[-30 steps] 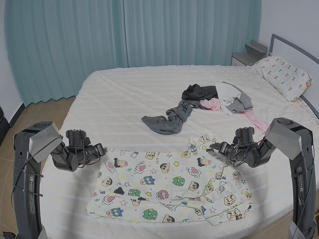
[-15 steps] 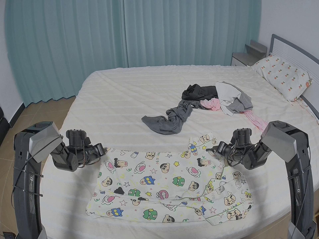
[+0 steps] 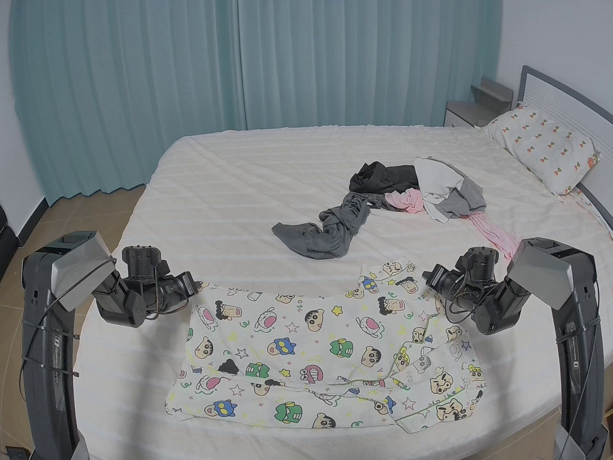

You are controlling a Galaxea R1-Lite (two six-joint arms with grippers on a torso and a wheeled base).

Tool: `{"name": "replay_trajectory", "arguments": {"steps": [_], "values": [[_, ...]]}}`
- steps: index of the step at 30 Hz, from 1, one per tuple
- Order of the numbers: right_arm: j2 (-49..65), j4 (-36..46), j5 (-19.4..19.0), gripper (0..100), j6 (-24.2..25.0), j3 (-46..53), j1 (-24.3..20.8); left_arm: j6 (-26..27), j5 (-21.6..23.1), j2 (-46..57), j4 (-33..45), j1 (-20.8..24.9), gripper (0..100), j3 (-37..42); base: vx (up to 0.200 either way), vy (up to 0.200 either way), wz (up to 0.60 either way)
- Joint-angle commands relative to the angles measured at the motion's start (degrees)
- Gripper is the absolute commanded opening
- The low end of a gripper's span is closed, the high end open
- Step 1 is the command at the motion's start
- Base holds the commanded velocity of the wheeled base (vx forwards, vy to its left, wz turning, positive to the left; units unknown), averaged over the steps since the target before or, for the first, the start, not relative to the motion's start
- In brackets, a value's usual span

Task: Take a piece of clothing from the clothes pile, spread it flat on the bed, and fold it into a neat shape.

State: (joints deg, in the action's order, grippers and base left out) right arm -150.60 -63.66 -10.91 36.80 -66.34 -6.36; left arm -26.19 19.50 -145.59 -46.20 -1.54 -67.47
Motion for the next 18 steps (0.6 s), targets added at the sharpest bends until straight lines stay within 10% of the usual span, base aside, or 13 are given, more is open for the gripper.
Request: {"name": "replay_trajectory", "arguments": {"steps": [1, 18], "values": [[1.0, -1.8, -0.3, 0, 0.5, 2.9, 0.0, 0.0, -0.1, 1.2, -0.1, -0.1, 0, 0.2, 0.0, 0.0, 0.0], [3.0, -2.4, -7.2, 0, -0.2, 7.5, 0.2, 0.0, -0.3, 1.4, -5.7, 0.2, 0, 2.8, 0.0, 0.0, 0.0]]}}
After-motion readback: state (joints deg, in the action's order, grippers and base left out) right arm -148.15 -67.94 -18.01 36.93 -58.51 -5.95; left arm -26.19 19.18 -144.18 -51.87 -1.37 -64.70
